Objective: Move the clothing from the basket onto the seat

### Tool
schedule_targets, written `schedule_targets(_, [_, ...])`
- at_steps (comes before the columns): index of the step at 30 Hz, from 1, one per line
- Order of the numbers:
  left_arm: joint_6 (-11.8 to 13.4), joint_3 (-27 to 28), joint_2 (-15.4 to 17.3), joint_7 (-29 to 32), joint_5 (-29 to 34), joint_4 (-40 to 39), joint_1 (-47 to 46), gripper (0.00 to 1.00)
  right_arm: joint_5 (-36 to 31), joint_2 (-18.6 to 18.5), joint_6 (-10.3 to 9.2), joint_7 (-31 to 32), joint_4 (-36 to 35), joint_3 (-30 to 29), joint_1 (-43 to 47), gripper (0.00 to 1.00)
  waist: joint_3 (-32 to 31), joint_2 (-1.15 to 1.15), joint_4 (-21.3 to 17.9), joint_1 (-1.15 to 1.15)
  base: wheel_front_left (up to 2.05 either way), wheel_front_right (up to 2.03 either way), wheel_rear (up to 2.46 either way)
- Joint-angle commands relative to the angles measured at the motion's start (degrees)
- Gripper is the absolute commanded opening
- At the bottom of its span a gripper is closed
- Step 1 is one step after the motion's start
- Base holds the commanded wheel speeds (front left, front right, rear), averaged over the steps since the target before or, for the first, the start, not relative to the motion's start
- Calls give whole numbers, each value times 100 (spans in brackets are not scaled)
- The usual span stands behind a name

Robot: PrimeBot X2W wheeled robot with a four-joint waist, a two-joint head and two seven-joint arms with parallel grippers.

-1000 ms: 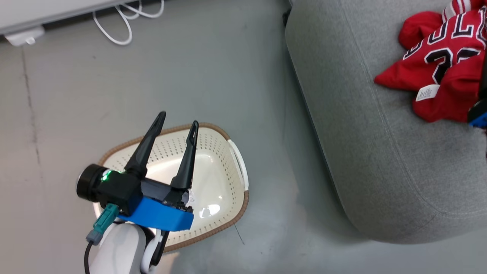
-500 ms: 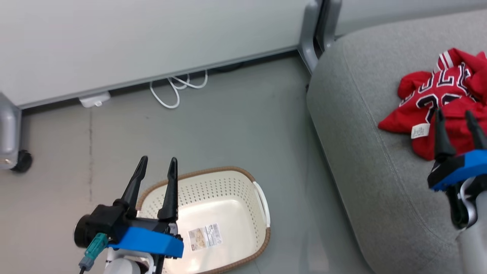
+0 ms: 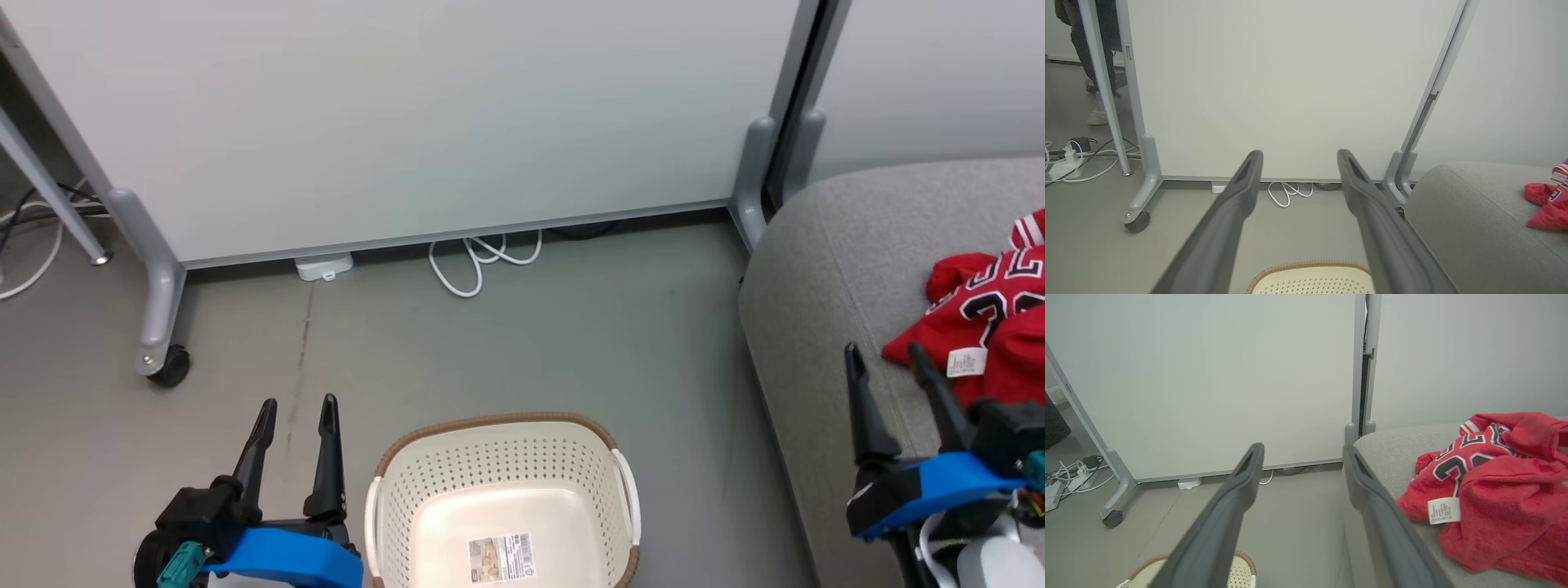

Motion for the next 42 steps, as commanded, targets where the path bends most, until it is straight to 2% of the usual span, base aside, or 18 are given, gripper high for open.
schedule_targets(1, [-7,34,14,-15,39,47,45,100,-7,31,1,1,-76,32,185,100,-113,0,124,1,0,0,0])
schedule_targets(12, [-7,132,69,-15,-19,366,69,100,72,253,1,-15,-210,196,630,100,-241,0,292,1,0,0,0])
schedule_targets(37, [-7,2,80,-15,-159,549,36,100,206,299,1,-18,-55,357,524,100,-190,0,122,1,0,0,0])
schedule_targets(38, [-7,-25,82,-15,-194,546,33,0,216,299,1,-20,-48,367,525,0,-184,0,117,1,0,0,0])
schedule_targets(42, [0,-13,6,29,-215,701,153,0,242,292,0,8,121,349,619,0,-185,0,116,1,0,0,0])
